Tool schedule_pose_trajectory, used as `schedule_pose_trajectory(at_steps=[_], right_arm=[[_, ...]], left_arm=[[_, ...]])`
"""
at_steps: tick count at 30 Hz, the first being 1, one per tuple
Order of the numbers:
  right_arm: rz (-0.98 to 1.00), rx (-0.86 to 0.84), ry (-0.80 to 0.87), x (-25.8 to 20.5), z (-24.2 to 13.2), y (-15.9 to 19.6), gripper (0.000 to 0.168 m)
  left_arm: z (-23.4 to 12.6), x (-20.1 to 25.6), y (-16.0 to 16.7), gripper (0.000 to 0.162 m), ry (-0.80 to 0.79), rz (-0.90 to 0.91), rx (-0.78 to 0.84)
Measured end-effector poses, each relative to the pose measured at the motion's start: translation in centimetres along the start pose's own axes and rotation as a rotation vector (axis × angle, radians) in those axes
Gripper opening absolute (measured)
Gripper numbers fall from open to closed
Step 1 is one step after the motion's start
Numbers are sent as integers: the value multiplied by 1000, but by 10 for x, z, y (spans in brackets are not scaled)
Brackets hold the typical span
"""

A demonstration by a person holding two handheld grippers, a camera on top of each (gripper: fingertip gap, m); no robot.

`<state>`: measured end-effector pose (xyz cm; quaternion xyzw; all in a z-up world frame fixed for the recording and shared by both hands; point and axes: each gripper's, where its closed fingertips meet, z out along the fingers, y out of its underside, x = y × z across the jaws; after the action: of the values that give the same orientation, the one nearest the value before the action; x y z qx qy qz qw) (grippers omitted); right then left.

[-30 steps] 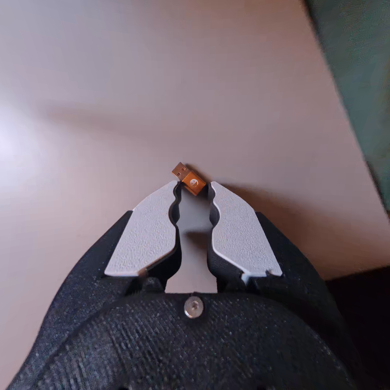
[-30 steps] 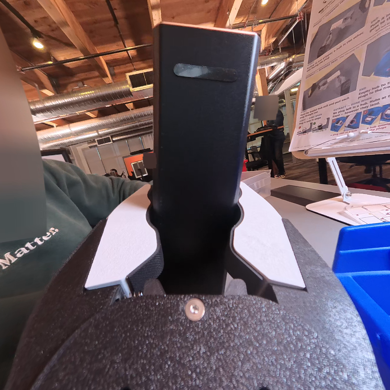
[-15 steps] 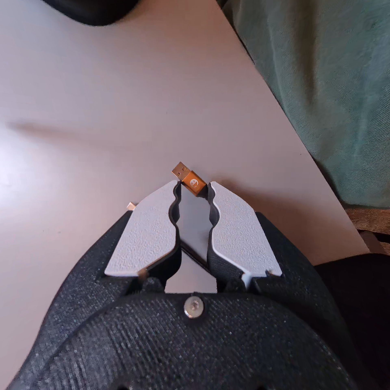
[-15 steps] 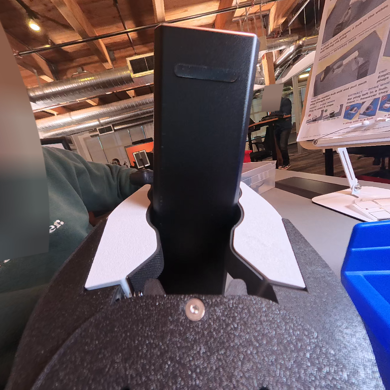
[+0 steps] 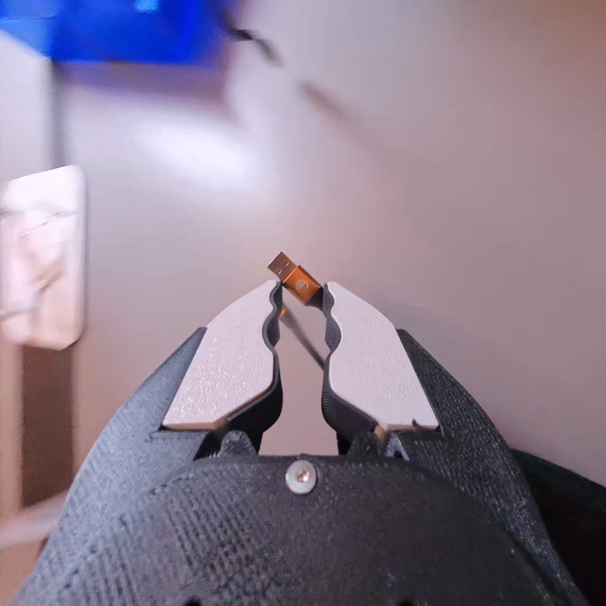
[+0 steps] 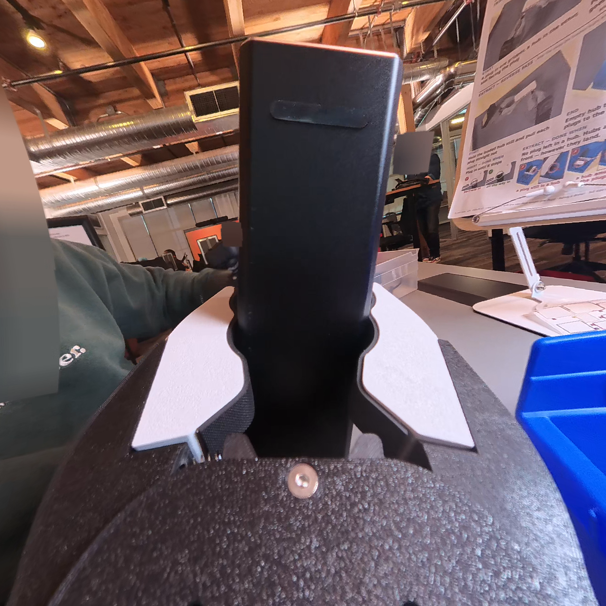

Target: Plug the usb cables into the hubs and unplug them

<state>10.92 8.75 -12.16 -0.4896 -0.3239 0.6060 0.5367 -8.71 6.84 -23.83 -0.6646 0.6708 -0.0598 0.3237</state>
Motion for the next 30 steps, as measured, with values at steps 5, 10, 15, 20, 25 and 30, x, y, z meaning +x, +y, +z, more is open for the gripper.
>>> schedule_pose_trajectory(at_steps=[5,10,15,20,25,30], right_arm=[[-2,13,25,5,-3,-3,73],[-10,3,37,5,-3,0,73],[-2,-2,38,6,-3,2,73],[8,-10,40,8,-2,5,73],[5,-11,34,7,-1,4,73],[3,-1,35,7,-3,2,73]], left_arm=[[-67,-109,11,23,-560,66,-142],[-68,-114,9,24,-938,408,-349],[34,-8,42,18,-523,312,-362],[30,35,15,45,-157,-70,-162],[9,-13,-1,41,-43,-207,-14],[48,-48,3,38,125,105,-133]])
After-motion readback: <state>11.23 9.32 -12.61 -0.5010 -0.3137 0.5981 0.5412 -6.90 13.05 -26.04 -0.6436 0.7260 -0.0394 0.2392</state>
